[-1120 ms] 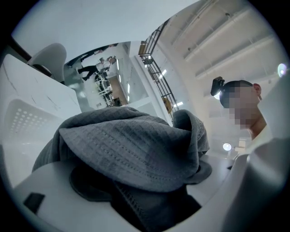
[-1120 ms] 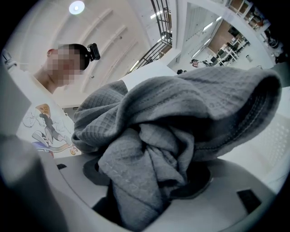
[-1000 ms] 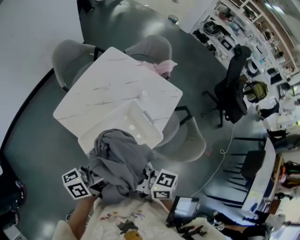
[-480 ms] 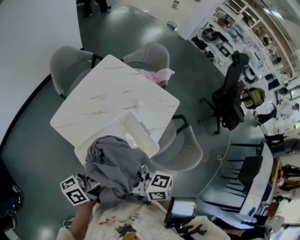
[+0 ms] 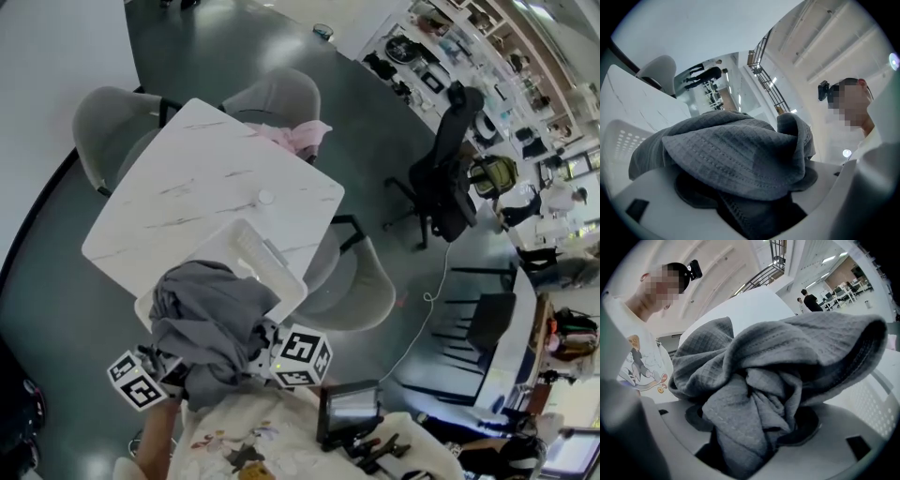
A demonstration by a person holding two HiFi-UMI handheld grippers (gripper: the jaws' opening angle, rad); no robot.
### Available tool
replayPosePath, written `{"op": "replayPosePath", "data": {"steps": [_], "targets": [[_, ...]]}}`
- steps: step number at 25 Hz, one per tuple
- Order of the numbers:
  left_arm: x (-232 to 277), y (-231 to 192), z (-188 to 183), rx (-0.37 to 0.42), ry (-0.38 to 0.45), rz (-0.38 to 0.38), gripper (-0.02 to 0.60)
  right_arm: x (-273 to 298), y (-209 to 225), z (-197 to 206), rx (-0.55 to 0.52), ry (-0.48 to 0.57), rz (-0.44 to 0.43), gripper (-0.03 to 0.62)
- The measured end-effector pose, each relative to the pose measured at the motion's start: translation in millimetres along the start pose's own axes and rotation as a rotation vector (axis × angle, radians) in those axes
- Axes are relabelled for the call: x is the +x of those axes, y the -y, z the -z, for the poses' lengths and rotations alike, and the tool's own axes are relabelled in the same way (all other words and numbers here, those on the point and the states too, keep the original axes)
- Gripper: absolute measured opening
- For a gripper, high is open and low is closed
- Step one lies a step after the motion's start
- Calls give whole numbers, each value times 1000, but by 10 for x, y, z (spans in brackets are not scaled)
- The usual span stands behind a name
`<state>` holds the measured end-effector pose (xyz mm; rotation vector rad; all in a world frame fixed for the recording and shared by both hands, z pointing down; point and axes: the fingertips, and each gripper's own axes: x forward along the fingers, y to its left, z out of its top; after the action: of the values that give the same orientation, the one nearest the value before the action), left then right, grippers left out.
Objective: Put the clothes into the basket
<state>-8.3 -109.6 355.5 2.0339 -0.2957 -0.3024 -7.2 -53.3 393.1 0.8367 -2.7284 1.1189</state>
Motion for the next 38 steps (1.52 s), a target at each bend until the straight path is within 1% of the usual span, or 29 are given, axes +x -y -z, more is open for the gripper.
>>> {"op": "replayPosePath", "data": {"steps": [4,9,12,16,20,26,30,34,38], "targets": [[-19,-111,-40,-3,13,-37,413,70,81,-1,-17,-58,-12,331],[51,-279,-21,16,23,-78,405,77,282,36,-70,-160,-11,331],[38,-359,-20,32,20,-128,400,123,354,61,-92,-237,-18,331],[15,-491,-3,51,12,-197,399,173,482,111,-156,-352,-15,331],[28,-617,38,74,-1,-260,397,185,638,181,-192,-438,-8,331],[53,-825,112,112,-12,-346,397,224,827,253,-244,-523,-3,331],[98,-1058,182,126,-34,-401,399,239,1063,359,-278,-592,37,331],[137,-1216,240,168,-59,-452,399,261,1242,462,-289,-623,40,333],[166,-1359,295,185,-76,-506,399,269,1412,532,-320,-659,73,334]]}}
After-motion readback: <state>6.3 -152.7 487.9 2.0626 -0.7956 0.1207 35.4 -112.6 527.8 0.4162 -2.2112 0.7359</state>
